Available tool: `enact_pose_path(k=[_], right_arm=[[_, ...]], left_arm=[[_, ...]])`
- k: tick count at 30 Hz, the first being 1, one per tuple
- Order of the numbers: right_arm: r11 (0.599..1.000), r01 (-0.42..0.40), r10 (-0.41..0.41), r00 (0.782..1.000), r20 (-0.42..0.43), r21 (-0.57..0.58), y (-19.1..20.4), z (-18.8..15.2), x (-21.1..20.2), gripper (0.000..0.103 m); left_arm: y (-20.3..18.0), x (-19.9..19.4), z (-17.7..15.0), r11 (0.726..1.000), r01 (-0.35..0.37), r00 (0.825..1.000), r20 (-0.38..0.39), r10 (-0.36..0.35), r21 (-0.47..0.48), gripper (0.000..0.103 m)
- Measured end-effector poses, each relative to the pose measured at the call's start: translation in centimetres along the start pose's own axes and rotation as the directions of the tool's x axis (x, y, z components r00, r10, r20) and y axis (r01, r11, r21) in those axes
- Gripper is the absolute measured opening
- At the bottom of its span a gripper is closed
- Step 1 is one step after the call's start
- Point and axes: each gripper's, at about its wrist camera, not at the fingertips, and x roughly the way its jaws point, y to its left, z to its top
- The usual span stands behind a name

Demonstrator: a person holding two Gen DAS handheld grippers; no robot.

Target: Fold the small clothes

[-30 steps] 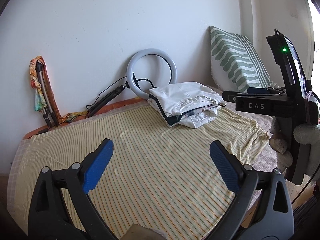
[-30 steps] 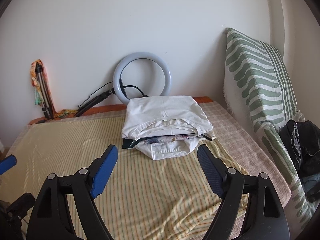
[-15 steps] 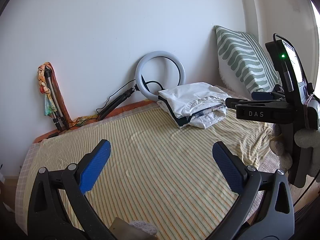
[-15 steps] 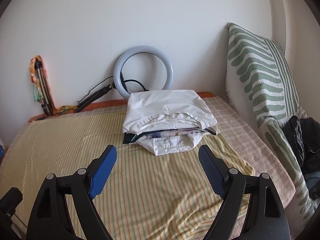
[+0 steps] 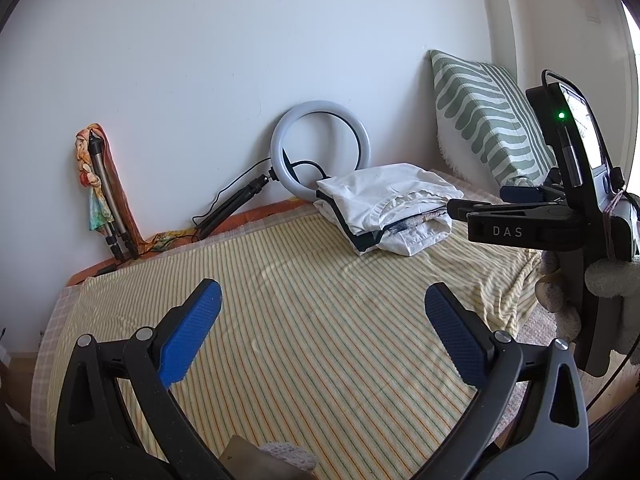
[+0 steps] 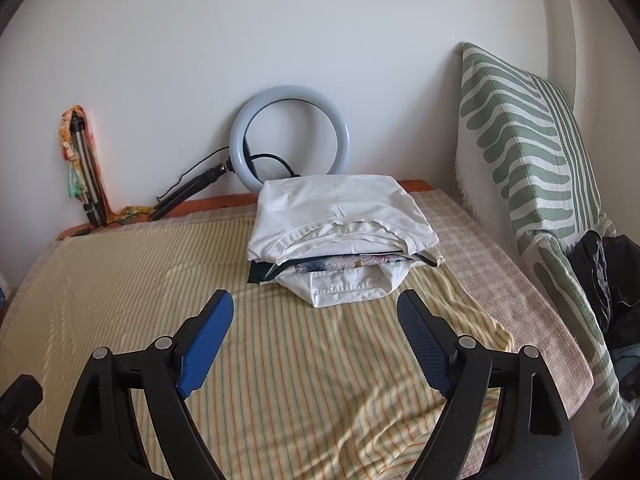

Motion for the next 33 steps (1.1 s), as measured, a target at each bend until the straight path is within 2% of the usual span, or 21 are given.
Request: enact_pose_path(k=[33], right_arm=[[1.000, -0.011, 0.011, 1.000, -0.013, 0.014, -0.11, -0.37, 0.21, 0.084]], left_arm=[[-0.31, -0.15, -0.03, 1.000, 0.001, 1.000, -0.001, -0.001, 0.004, 0.103]])
